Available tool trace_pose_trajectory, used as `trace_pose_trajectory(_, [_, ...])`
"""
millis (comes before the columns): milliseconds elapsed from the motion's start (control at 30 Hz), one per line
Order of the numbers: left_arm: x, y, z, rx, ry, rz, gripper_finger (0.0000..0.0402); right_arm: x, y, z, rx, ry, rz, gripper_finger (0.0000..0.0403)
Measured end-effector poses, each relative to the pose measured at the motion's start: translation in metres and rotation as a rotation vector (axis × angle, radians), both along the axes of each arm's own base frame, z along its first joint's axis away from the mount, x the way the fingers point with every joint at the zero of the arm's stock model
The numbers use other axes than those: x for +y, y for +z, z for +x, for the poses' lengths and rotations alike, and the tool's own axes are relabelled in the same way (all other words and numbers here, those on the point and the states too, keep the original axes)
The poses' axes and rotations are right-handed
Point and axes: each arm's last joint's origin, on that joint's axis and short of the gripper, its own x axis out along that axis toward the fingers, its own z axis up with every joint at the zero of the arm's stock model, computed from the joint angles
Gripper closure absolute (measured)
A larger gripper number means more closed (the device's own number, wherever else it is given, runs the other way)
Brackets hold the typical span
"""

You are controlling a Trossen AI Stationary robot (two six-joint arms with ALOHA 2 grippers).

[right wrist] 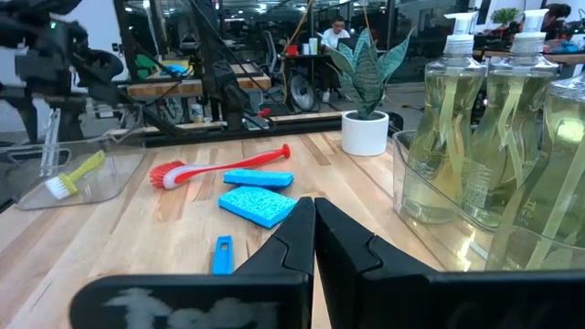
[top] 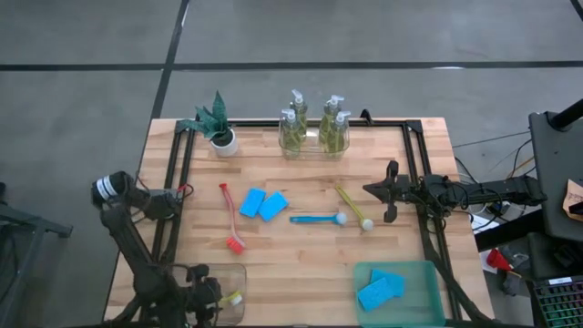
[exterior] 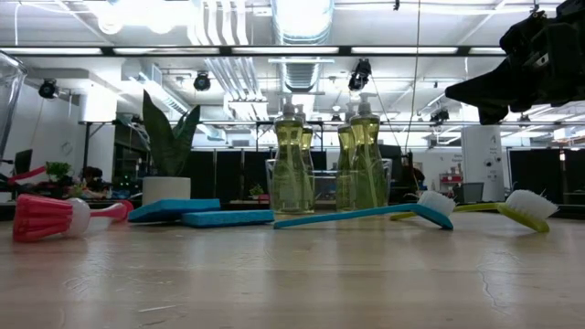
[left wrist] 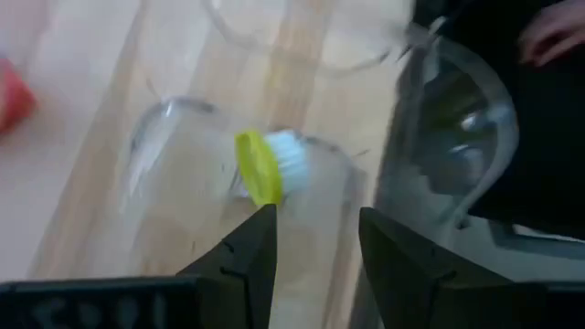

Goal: Pick & Place Kitchen Sink Supplies
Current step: Put the orange dish brush into the bottom transparent bin

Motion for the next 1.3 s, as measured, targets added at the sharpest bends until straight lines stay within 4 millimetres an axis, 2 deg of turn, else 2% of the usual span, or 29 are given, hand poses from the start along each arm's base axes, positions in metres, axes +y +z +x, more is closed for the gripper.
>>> trace_pose_trajectory(167, [0.020,0.028,-0.003,-0.120,-0.031,0.068,0.0259,0.000,0.000,0.000,-0.001,0.000,0.000,0.0394])
trace_pose_trajectory(367, [0.053,0.055,0.001,-0.356,0.158,0.223,0.0266,0.000,0.000,0.000,-0.001,0.000,-0.001,0.0394])
trace_pose_trajectory(600, [0.104,0.064,0.020,-0.294,0.412,0.283,0.0267,0.000,0.000,0.000,-0.001,0.000,0.000,0.0394])
trace_pose_trajectory(800, [0.145,0.055,0.034,-0.027,0.513,0.358,0.0272,0.000,0.000,0.000,-0.001,0.000,0.000,0.0394])
trace_pose_trajectory(967, [0.173,0.033,0.041,0.126,0.602,0.394,0.0278,0.000,0.000,0.000,-0.001,0.000,-0.001,0.0394])
trace_pose_trajectory(1100, [0.193,0.008,0.036,0.208,0.723,0.419,0.0282,0.000,0.000,0.000,0.000,0.000,0.000,0.0394])
trace_pose_trajectory(1300, [0.215,-0.019,0.029,0.274,0.884,0.340,0.0279,0.000,0.000,0.000,0.001,0.000,-0.001,0.0394])
